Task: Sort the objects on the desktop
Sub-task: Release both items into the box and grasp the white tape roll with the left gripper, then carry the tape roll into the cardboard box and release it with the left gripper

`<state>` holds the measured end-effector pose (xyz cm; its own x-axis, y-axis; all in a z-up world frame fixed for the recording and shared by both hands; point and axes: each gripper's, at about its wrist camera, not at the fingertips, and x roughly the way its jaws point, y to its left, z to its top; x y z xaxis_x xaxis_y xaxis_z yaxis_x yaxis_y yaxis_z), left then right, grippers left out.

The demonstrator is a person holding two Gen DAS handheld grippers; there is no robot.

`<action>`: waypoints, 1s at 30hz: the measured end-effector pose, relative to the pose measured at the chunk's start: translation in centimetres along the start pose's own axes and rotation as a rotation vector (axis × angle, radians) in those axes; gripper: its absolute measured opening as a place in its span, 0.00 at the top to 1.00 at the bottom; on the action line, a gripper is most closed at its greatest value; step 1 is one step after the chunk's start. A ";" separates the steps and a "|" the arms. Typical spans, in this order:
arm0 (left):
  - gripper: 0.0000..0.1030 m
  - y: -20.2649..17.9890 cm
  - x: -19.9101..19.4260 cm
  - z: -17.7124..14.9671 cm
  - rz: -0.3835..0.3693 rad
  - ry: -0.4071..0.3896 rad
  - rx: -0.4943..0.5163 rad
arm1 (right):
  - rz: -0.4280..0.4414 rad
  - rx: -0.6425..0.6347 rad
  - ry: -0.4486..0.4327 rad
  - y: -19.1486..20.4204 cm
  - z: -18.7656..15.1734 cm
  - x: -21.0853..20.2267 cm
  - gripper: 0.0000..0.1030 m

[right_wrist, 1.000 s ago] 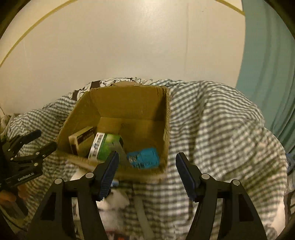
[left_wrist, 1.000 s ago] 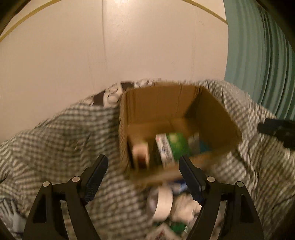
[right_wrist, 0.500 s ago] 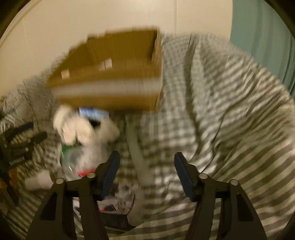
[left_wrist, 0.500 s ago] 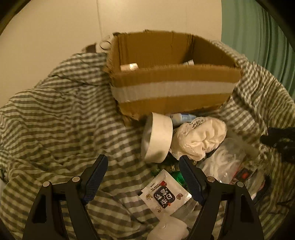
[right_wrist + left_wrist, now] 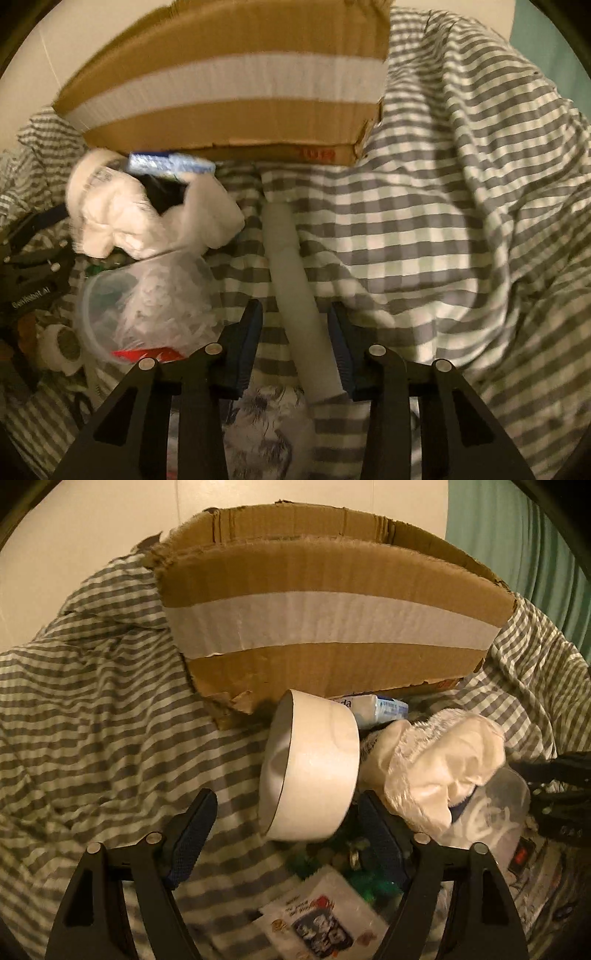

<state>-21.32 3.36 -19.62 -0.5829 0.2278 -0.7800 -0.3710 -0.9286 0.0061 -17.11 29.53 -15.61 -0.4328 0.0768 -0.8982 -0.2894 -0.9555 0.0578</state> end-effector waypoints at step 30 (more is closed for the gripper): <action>0.79 2.4 -11.1 -1.3 -0.107 -0.201 -0.098 | -0.089 -0.001 -0.244 2.0 -3.7 -13.0 0.86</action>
<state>-14.80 -1.81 -11.72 -0.6798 0.3713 -0.6324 -0.3721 -0.9177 -0.1388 -8.94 25.61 -5.40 -0.5991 0.2274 -0.7677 -0.3353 -0.9419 -0.0174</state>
